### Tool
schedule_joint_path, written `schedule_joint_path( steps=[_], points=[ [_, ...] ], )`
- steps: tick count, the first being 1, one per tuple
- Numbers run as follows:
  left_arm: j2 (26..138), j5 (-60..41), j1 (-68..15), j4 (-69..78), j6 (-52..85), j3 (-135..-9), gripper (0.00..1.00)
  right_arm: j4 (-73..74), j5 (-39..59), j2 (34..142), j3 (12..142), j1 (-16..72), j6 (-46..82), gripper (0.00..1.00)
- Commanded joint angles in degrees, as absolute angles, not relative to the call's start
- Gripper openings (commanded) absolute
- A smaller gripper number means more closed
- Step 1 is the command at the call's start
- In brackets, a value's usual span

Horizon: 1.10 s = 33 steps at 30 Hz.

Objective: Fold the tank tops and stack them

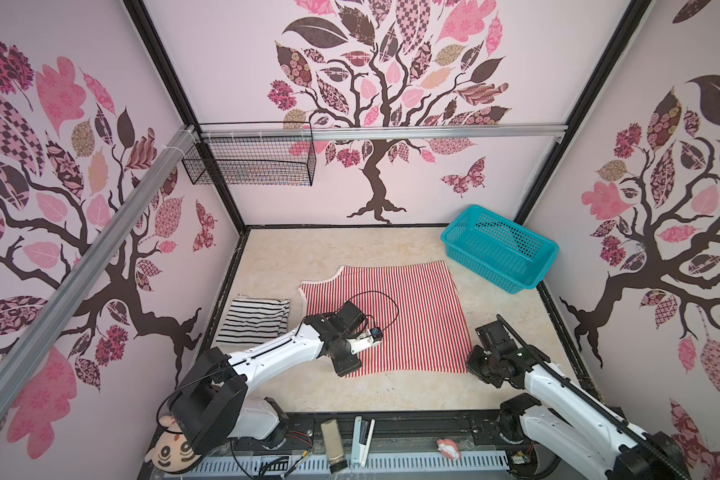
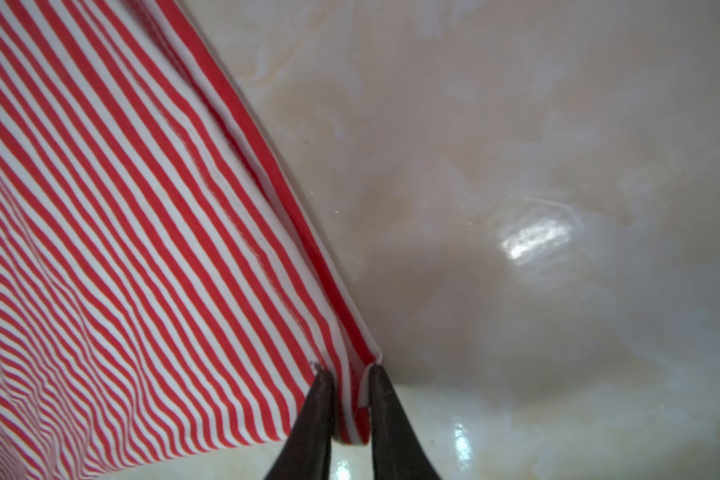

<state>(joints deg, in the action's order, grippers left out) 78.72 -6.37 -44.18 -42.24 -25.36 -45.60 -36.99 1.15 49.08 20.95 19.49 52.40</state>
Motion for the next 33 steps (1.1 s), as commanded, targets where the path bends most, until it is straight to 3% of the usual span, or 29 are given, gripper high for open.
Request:
schedule_joint_path(
  steps=[1, 4, 18, 25, 33],
  points=[
    [78.71, -7.76, -44.37, -43.28, -26.26, -44.23, 0.64, -37.44, 0.60, 49.22, 22.66, 19.56, 52.03, 0.09],
    [78.90, -8.26, -44.44, -44.14, -27.11, -43.89, 0.64, -37.49, 0.70, 49.48, 23.27, 19.59, 51.86, 0.00],
    [80.97, 0.46, -47.51, -43.85, -29.06, -41.60, 0.66, -38.42, 0.60, 49.72, 27.02, 19.59, 50.54, 0.00],
    [79.84, -0.44, -47.60, -45.17, -30.01, -40.88, 0.66, -36.07, 1.84, 51.92, 27.16, 19.59, 50.45, 0.00],
    [80.30, -1.64, -48.29, -44.62, -29.75, -40.70, 0.48, -35.60, 2.26, 52.56, 27.51, 19.59, 50.19, 0.00]
  ],
)
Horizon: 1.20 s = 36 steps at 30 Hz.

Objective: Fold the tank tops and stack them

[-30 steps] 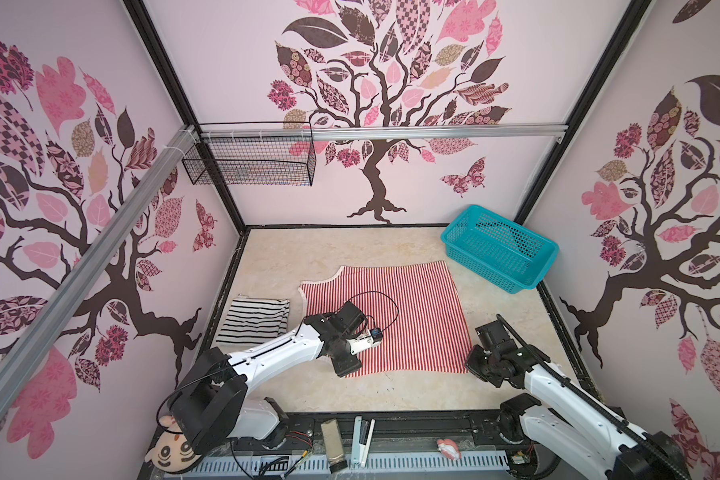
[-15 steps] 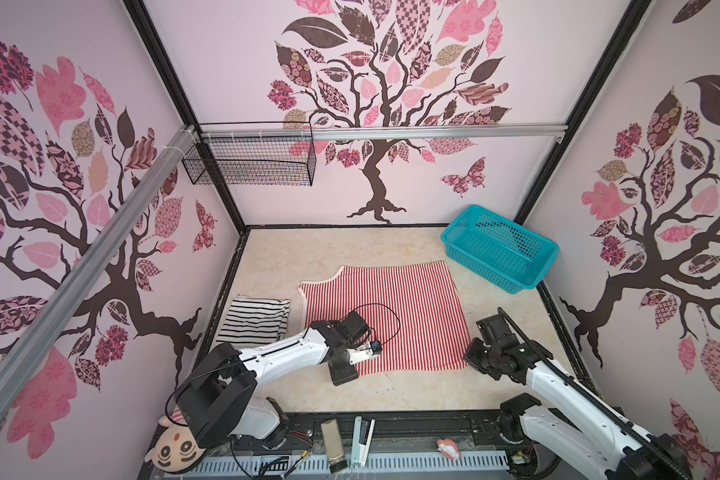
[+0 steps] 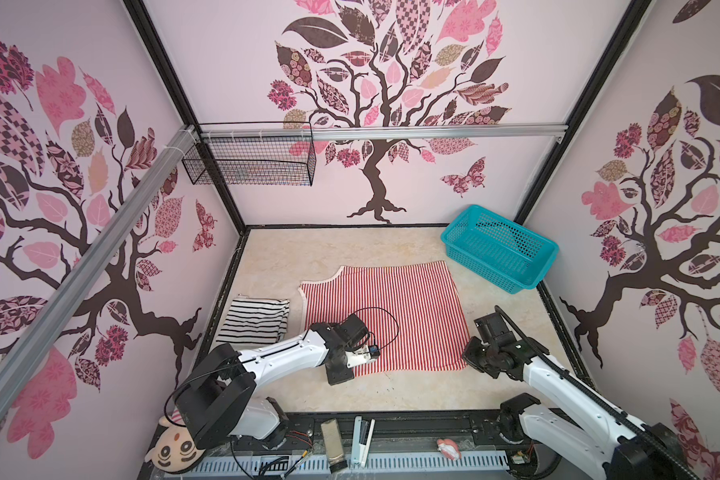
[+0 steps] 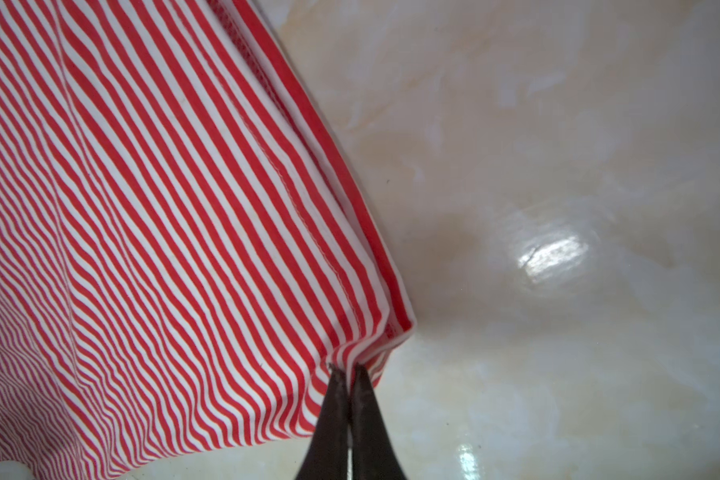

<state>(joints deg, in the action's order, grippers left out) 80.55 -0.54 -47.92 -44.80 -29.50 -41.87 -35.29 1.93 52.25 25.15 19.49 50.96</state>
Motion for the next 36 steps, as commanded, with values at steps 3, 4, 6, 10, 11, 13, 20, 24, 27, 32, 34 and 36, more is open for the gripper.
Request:
schedule_joint_path(
  steps=[3, 4, 6, 10, 11, 13, 20, 24, 27, 32, 34, 36],
  points=[
    [81.01, -2.17, -48.50, -44.78, -29.64, -40.89, 0.45, -35.52, 2.31, 52.39, 27.35, 19.59, 50.34, 0.00],
    [81.16, -2.51, -48.60, -44.98, -29.78, -41.03, 0.44, -35.51, 2.29, 52.26, 27.27, 19.53, 50.36, 0.00],
    [81.29, -2.92, -48.87, -45.28, -29.95, -40.98, 0.41, -35.33, 2.37, 52.16, 27.16, 19.58, 50.36, 0.00],
    [81.60, -4.07, -49.29, -46.02, -30.09, -40.96, 0.38, -35.07, 2.42, 52.29, 26.98, 19.60, 50.36, 0.00],
    [81.80, -4.34, -49.38, -46.14, -30.10, -40.88, 0.37, -34.92, 2.52, 52.29, 26.96, 19.60, 50.36, 0.00],
    [82.21, -4.46, -49.64, -46.15, -30.01, -40.84, 0.37, -34.81, 2.55, 52.39, 26.98, 19.60, 50.36, 0.00],
    [84.59, -4.22, -49.94, -45.77, -29.98, -40.87, 0.28, -34.89, 2.42, 52.30, 27.20, 19.58, 50.23, 0.00],
    [85.51, -5.10, -50.15, -46.96, -30.71, -41.59, 0.06, -35.73, 2.24, 51.79, 27.80, 19.60, 50.10, 0.00],
    [84.81, -8.04, -50.49, -49.10, -31.69, -42.53, 0.00, -38.20, 1.79, 50.56, 29.34, 19.57, 49.79, 0.00],
    [82.51, -17.52, -50.70, -54.73, -33.59, -45.36, 0.00, -42.83, -0.01, 47.44, 31.97, 19.60, 49.39, 0.00],
    [82.14, -20.55, -50.65, -57.05, -34.39, -46.77, 0.00, -44.35, -0.52, 46.57, 33.05, 19.60, 49.56, 0.00],
    [81.67, -22.43, -50.65, -58.89, -35.11, -48.02, 0.00, -45.07, -0.55, 45.82, 34.02, 19.59, 49.55, 0.00]
  ],
)
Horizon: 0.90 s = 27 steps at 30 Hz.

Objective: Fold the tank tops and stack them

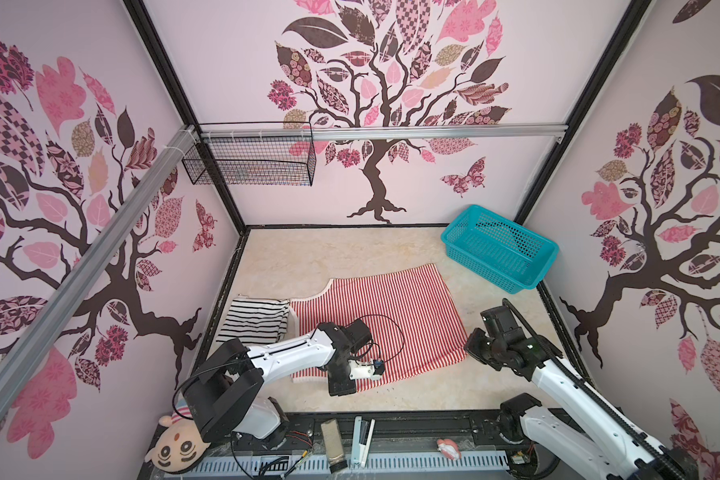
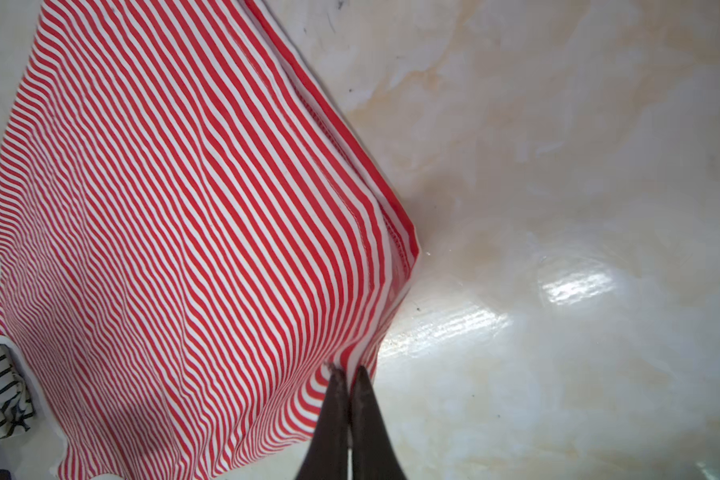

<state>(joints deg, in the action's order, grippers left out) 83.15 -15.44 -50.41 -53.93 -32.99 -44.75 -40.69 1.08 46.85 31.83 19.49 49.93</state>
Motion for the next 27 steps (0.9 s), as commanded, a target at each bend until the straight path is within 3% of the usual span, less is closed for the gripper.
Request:
schedule_joint_path(
  steps=[1, 7, 14, 27],
  points=[
    [81.40, -22.79, -50.66, -59.35, -35.39, -48.39, 0.00, -45.21, -0.73, 45.54, 34.48, 19.58, 49.52, 0.00],
    [79.11, -17.54, -49.08, -56.44, -33.76, -49.22, 0.00, -44.79, -1.83, 47.84, 38.31, 19.60, 47.79, 0.00],
    [79.72, -16.53, -41.04, -55.55, -33.97, -52.70, 0.00, -41.23, -2.22, 54.16, 42.11, 19.36, 45.29, 0.00],
    [83.58, -10.93, -33.93, -51.84, -34.49, -57.03, 0.00, -35.33, -4.16, 70.47, 52.07, 18.16, 39.09, 0.00]
  ],
)
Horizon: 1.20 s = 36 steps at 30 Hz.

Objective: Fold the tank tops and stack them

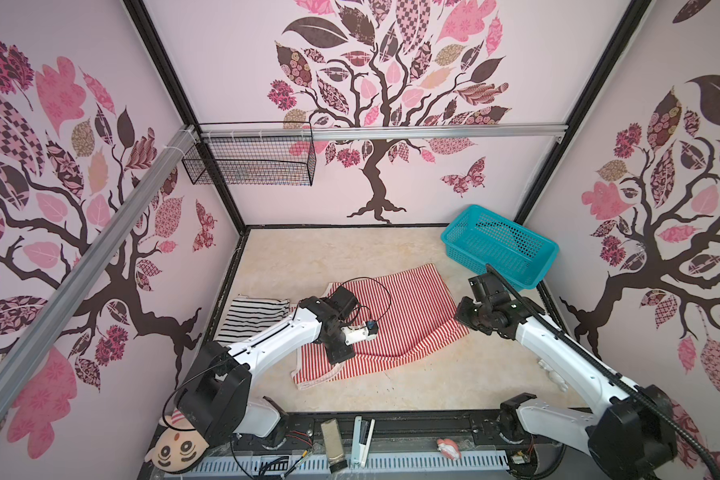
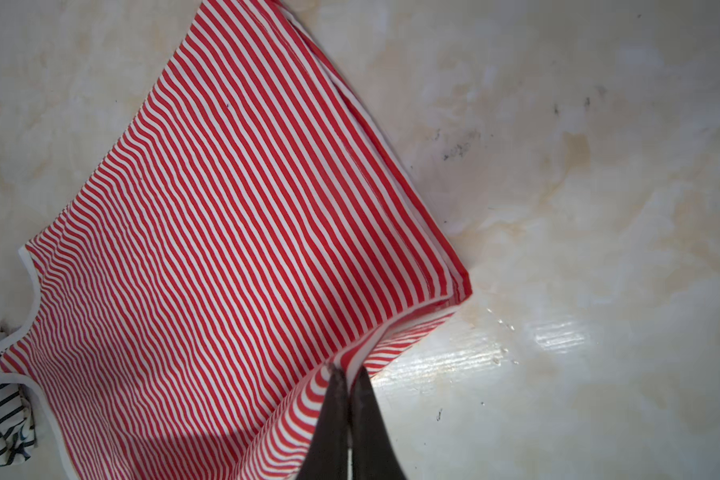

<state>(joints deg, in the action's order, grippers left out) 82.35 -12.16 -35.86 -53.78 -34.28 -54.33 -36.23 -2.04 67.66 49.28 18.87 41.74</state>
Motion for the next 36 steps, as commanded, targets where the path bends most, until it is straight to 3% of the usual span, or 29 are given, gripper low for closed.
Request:
schedule_joint_path(
  steps=[1, 20, 22, 26, 28, 32, 36],
  points=[
    [84.03, -10.51, -33.31, -51.73, -34.43, -57.49, 0.00, -35.30, -4.38, 71.54, 52.57, 17.86, 38.55, 0.00],
    [93.67, 0.35, -31.64, -43.59, -31.14, -60.54, 0.06, -29.13, -4.00, 87.02, 56.13, 13.71, 32.59, 0.02],
    [93.87, 1.18, -31.63, -42.99, -30.32, -60.93, 0.12, -28.91, -4.30, 87.66, 56.59, 13.70, 32.29, 0.07],
    [92.55, 3.85, -31.55, -40.80, -28.71, -60.17, 0.24, -31.74, -5.86, 87.89, 59.51, 13.65, 30.92, 0.34],
    [90.94, 6.17, -31.45, -39.25, -27.75, -59.23, 0.29, -32.99, -6.29, 86.98, 60.25, 13.80, 30.41, 0.42],
    [84.64, 8.36, -31.07, -38.51, -26.47, -56.78, 0.36, -31.56, -3.64, 81.94, 57.49, 15.12, 30.87, 0.44],
    [78.96, 4.43, -30.94, -44.27, -26.64, -55.41, 0.36, -30.33, 0.25, 80.60, 54.16, 17.02, 31.46, 0.39]
  ],
)
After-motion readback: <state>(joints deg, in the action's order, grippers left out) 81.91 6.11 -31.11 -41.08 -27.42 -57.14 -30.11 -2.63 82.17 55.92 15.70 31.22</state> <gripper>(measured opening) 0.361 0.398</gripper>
